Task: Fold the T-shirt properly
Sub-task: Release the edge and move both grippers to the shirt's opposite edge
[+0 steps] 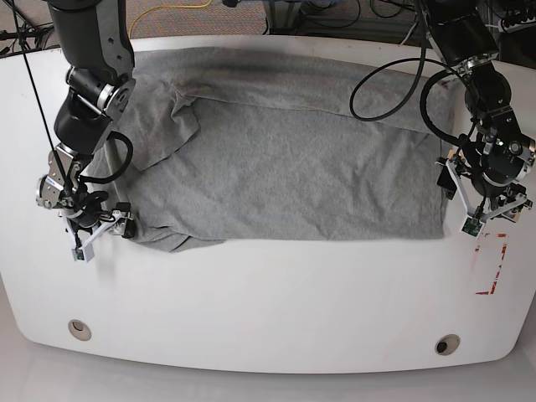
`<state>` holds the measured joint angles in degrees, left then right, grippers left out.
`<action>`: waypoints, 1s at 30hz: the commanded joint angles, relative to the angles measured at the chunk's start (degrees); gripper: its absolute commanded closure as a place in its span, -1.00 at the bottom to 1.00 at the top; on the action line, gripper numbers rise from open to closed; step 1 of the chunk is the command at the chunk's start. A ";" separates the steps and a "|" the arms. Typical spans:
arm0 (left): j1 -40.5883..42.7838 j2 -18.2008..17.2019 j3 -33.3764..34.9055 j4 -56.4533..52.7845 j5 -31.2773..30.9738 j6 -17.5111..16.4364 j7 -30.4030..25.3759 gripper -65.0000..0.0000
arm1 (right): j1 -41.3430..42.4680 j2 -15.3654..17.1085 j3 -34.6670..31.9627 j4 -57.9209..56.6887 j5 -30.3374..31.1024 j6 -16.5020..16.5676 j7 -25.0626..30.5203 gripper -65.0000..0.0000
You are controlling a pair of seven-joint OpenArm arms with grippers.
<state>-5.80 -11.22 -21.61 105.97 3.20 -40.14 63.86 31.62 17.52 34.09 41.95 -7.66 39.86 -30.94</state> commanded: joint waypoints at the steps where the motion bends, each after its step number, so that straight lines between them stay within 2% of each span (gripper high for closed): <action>1: -1.36 -0.95 -0.33 0.97 0.01 0.14 -0.69 -0.49 | 1.75 0.90 -0.02 -0.24 0.85 0.14 2.41 -0.44; 6: -1.36 -0.95 -0.33 0.71 0.01 0.14 -0.69 -0.49 | 0.87 0.55 -0.02 -0.24 0.76 0.14 1.88 -0.44; 11: -1.80 -0.95 -0.33 0.44 0.01 0.14 -0.78 -0.49 | 0.16 -1.39 -0.02 -0.06 0.67 0.14 1.88 -0.42; 13: -1.89 -0.95 -0.33 0.36 0.01 0.14 -0.78 -0.49 | 0.08 -1.56 -0.02 -0.06 0.67 0.14 1.88 -0.32; 15: -1.98 -0.86 -0.24 -0.08 0.01 0.14 -0.78 -0.49 | -0.01 -1.65 -0.02 -0.15 0.67 0.14 1.88 -0.11; 20: -5.32 -0.78 -0.33 -5.01 0.01 0.14 -0.87 -0.50 | -0.19 -1.83 -0.02 -0.42 0.76 0.14 1.97 0.55; 22: -6.55 -0.78 -0.33 -7.82 0.01 0.14 -0.95 -0.50 | -0.63 -2.18 -0.02 -0.33 0.76 0.14 1.97 0.65; 26: -9.36 -0.78 -0.59 -13.62 0.01 1.15 -2.45 -0.51 | -0.71 -2.44 -0.02 -0.06 0.67 0.14 1.88 0.67; 30: -12.97 -0.78 -2.00 -21.45 -0.08 6.07 -6.93 -0.54 | -0.98 -2.44 -0.02 -0.06 0.67 0.14 1.88 0.68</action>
<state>-15.94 -11.07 -23.14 86.63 3.07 -35.48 59.31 29.61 14.59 34.13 41.19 -7.16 39.66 -28.71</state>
